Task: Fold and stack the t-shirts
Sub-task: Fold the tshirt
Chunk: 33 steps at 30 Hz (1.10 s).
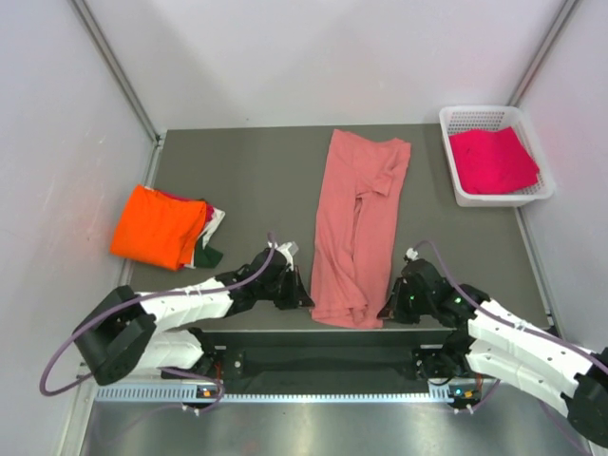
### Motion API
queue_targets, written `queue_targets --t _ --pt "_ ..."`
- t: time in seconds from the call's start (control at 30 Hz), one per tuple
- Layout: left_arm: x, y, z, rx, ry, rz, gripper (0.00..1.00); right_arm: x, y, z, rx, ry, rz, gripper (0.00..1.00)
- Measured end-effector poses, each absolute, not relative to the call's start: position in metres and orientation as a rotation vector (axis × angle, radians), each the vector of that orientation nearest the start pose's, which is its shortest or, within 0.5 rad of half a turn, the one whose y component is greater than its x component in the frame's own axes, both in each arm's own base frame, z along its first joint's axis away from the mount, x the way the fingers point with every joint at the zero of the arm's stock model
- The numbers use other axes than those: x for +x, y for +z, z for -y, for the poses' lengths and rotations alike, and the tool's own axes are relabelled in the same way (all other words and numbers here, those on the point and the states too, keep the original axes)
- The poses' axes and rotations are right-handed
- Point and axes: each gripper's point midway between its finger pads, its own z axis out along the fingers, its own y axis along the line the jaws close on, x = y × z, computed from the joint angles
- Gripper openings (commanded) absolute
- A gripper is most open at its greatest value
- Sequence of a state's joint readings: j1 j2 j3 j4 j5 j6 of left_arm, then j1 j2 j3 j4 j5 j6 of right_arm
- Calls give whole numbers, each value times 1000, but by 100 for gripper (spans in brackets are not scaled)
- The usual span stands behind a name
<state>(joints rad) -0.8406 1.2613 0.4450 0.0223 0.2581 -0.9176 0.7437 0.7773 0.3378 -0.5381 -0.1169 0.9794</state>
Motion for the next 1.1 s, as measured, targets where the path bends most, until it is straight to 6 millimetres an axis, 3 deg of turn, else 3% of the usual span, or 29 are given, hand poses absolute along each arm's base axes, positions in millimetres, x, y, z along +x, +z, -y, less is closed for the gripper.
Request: queue_targets --t 0.2,0.4,0.67,0.87,1.1 --pt "138 70 273 49 -1126 -2578 0 109 50 -172 256 759 -2697 0" --pt "137 77 271 40 -1121 -2585 0 117 68 -168 247 728 -2651 0" --pt "162 97 270 -18 -1129 -2546 0 144 89 -161 236 645 -2582 0" --pt "212 112 268 -125 -1129 -2515 0 201 111 -137 350 597 -2511 0" --pt "311 139 300 -151 -1145 -2451 0 282 124 -126 366 594 -2520 0"
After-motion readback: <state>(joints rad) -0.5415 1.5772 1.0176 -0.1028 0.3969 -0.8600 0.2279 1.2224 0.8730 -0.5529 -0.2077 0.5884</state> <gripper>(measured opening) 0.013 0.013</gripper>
